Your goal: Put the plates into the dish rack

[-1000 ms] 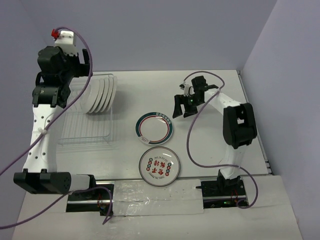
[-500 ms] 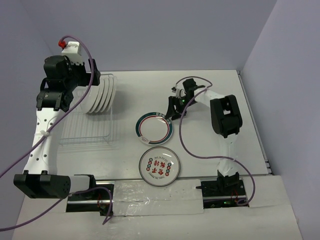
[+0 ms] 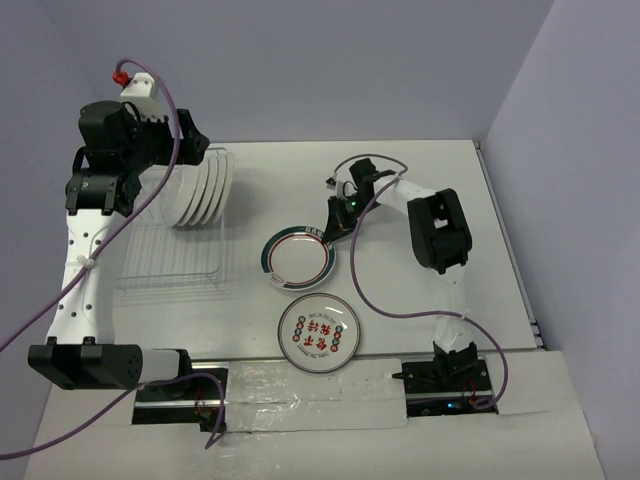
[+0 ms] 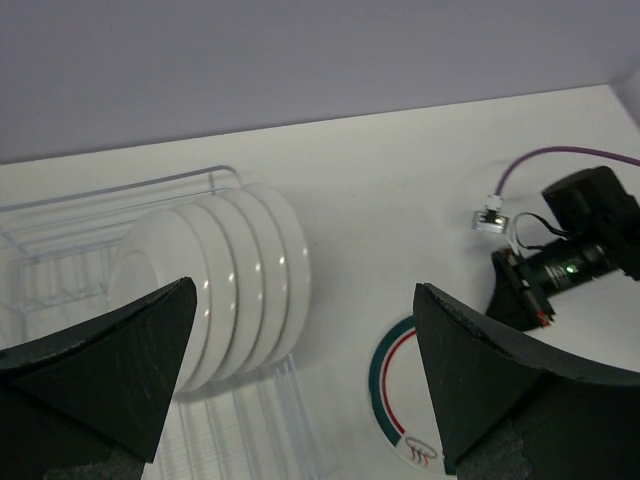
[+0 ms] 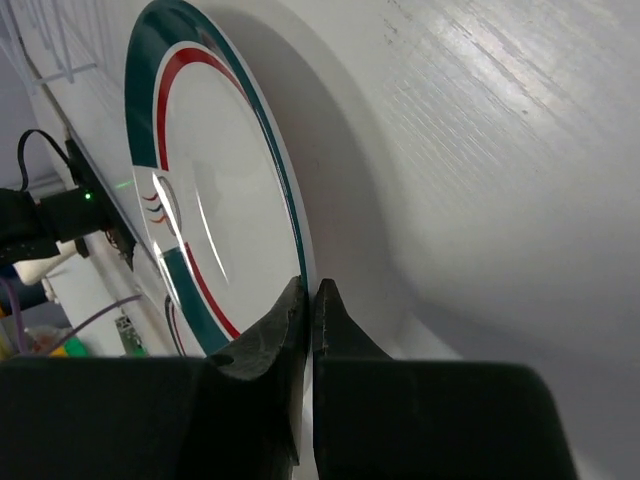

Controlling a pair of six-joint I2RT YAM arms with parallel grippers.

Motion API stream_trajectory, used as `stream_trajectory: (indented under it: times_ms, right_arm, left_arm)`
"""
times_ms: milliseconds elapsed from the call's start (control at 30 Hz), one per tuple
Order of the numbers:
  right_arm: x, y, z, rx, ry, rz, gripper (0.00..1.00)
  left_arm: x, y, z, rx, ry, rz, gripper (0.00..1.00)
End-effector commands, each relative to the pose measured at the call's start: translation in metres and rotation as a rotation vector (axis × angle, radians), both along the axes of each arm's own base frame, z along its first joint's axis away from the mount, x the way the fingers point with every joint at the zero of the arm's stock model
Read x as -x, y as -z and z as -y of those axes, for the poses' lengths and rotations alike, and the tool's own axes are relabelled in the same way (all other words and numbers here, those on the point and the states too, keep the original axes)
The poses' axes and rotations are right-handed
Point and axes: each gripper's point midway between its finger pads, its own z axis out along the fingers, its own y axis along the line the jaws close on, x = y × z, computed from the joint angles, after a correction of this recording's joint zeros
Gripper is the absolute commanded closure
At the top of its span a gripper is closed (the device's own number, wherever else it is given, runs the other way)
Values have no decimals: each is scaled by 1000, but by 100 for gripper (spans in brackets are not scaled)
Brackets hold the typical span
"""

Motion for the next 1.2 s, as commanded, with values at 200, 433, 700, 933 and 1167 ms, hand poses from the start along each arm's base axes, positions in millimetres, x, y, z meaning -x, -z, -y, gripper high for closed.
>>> stream_trajectory:
  times_ms: [200, 433, 700, 933, 1167]
  right_arm:
    - [-16, -129, 56, -80, 95, 267, 100]
    - [7, -173, 66, -131, 76, 333, 100]
    - [19, -201, 68, -165, 74, 365, 100]
    - [25, -216, 67, -185, 69, 381, 100]
    - [28, -225, 67, -194, 66, 399, 100]
  left_arm:
    - [38, -36, 81, 262, 538, -32, 1]
    - [14, 0, 118, 307, 629, -182, 1]
    - [13, 24, 154, 445, 759, -326, 1]
    - [18, 66, 174, 423, 797, -433, 7]
    - [12, 98, 178, 403, 742, -487, 15]
